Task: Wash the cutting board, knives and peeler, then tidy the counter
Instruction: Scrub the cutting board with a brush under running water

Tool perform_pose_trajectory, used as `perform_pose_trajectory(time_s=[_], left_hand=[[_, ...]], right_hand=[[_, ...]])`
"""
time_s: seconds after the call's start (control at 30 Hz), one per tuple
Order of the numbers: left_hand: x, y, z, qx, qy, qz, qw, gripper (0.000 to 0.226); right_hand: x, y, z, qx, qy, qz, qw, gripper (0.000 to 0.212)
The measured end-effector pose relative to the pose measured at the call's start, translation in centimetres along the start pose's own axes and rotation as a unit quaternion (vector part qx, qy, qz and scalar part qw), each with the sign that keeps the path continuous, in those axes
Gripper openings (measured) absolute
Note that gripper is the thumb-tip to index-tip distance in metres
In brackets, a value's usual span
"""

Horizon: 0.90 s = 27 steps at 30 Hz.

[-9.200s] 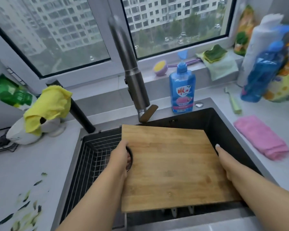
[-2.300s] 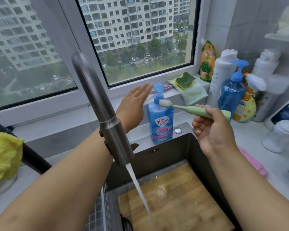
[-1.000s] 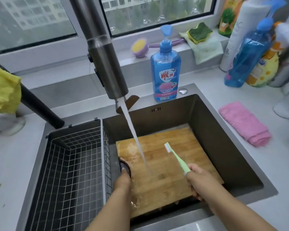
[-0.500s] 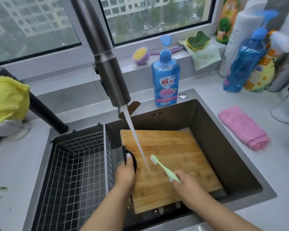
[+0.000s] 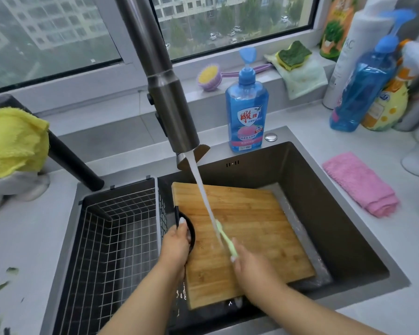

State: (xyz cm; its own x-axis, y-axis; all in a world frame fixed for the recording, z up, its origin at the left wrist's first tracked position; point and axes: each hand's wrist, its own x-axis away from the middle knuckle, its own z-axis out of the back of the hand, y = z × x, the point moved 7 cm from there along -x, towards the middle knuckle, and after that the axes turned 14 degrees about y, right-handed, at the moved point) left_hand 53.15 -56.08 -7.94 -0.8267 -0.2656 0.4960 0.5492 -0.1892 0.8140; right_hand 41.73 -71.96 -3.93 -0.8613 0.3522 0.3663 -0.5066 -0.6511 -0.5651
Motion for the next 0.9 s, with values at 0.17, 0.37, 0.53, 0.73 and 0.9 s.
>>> perform_pose_trajectory(time_s=[0.17,0.37,0.53,0.73,0.9], left_hand=[[0.4,0.3,0.7,-0.019,-0.007,-0.030,0.999,0.038],[0.7,0.3,1.2,-0.061,-0.005,-0.072,0.996,0.037],[0.5,-0.1,1.0,-0.031,-0.018,-0.038,0.999,0.029],[0.3,-0.2,0.9,-0.017,-0.008,-0.025,1.000,0.033],[0.5,-0.3,0.9,0.000,-0.024,0.004,1.000,0.031]], right_hand=[[-1.5,-3.0,-1.0,-0.082,0.006,0.012,0.997,0.050],[0.1,-2.6,-1.4,-0.053,-0.003,0.000,0.999,0.050],[-4.9,-3.3,-1.7,-0.102,0.014,-0.045,0.994,0.045],[-1.1,-5.2,-2.2,-0.067,-0.005,0.044,0.997,0.049],[-6.9,-6.3,-1.3,-0.013,0.044,0.079,0.996,0.046]])
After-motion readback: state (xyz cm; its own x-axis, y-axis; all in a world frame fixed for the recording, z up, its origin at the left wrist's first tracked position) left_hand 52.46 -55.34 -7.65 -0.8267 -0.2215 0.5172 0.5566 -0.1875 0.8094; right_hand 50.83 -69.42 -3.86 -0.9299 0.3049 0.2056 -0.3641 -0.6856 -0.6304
